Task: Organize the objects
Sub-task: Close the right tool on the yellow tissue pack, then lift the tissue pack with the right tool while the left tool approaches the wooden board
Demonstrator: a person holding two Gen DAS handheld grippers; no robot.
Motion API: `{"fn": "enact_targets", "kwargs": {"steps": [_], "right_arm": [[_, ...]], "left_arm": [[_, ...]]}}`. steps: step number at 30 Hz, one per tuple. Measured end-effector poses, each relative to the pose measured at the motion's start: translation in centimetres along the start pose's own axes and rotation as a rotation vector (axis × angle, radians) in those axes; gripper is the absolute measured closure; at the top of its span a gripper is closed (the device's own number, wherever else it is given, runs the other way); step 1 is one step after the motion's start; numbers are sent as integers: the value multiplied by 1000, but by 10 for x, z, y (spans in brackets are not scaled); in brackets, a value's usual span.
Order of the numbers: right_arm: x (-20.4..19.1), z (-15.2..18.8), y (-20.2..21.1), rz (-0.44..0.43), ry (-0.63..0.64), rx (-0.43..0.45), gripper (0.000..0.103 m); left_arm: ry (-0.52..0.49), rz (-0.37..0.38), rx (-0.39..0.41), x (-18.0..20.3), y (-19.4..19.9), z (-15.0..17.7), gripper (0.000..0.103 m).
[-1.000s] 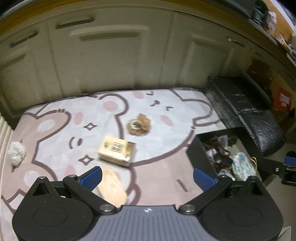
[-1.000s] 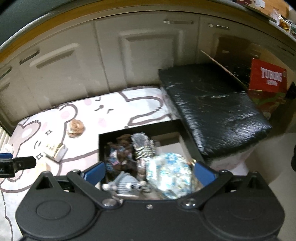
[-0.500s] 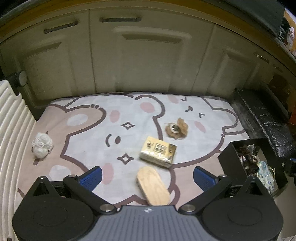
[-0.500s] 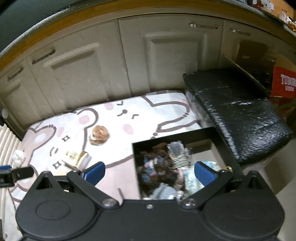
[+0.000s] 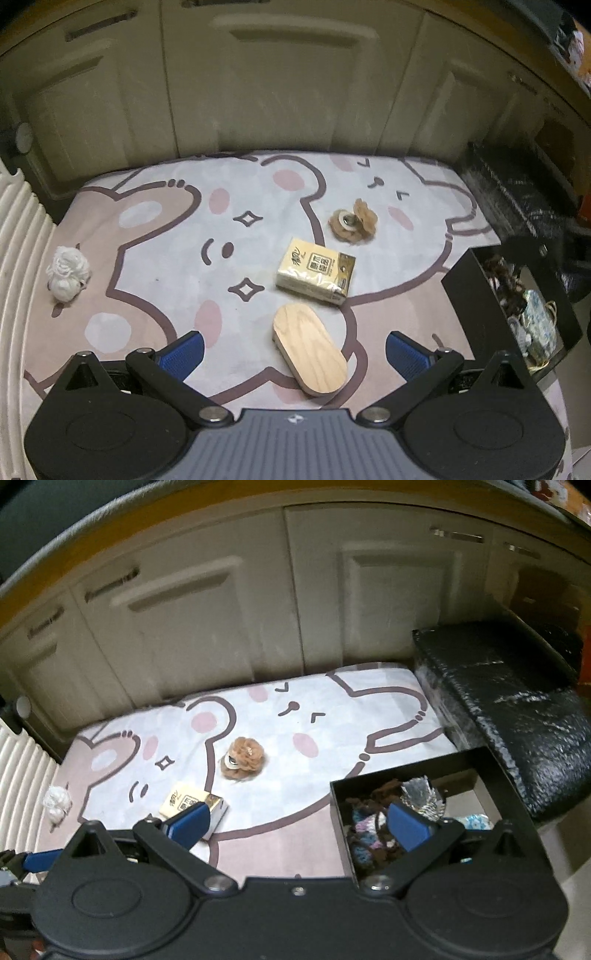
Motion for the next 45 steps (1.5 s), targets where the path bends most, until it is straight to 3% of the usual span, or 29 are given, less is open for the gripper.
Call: {"fn": "enact_targets", "kwargs": {"steps": [9, 18, 24, 32, 41, 43, 45], "right_arm": [[-33, -21, -28, 0, 40, -35, 0], [-59, -18, -70, -37, 22, -76, 2], [-63, -7, -95, -51, -12, -131, 25], [-69, 1, -118, -64, -48, -165, 46], [-104, 13, -137, -115, 34, -165, 46], [-111, 15, -142, -116, 51, -153, 43], [-115, 17, -147, -115, 46, -146, 32]], "left_arm": [[-66, -2, -59, 12, -35, 4, 0], [-129, 15, -105, 23, -66, 13, 0], [-178, 3, -125, 28, -81, 20, 0], [-252, -44, -189, 18, -95, 38, 0], [-132, -2, -224, -5, -94, 50, 0], [-95, 0, -236, -12, -94, 53, 0], [-60, -4, -245, -21, -93, 57, 0]]}}
Point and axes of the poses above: each gripper's, at about its wrist camera, not at the fingertips, and y roughly against the way its jaws point, x to its right, z to its underside, the point moved 9 cm from there along -y, roughly the way its jaws point, and after that the axes turned 12 degrees about -y, right-handed, at the moved point
